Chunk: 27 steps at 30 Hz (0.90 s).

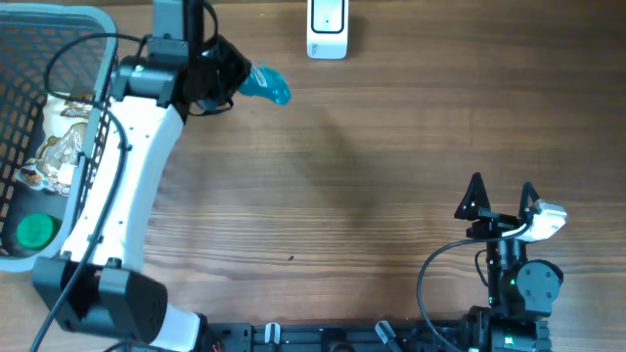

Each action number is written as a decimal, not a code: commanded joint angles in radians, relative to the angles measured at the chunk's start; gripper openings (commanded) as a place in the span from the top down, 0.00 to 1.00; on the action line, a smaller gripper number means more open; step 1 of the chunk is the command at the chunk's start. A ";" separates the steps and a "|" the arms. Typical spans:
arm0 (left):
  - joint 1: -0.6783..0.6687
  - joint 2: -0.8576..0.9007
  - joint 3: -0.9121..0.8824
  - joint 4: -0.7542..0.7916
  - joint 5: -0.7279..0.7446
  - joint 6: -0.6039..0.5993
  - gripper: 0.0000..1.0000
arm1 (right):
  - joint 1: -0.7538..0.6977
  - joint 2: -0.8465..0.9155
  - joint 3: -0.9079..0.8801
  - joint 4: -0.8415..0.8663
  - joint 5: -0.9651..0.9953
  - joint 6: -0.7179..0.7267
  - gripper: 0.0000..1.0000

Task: Scan the item barcode
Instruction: 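Lift the bottle out and carry it toward the white scanner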

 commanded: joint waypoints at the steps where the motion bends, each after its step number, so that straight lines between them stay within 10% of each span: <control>1: -0.055 0.046 0.010 -0.045 -0.108 -0.013 0.81 | 0.006 -0.008 -0.001 0.003 -0.016 -0.016 0.00; 21: -0.417 0.318 0.010 -0.173 -0.522 -0.703 0.82 | 0.006 -0.008 -0.001 0.003 -0.016 -0.017 0.00; 27: -0.417 0.333 0.010 -0.153 -0.549 -0.714 0.59 | 0.006 -0.008 -0.001 0.003 -0.016 -0.017 0.00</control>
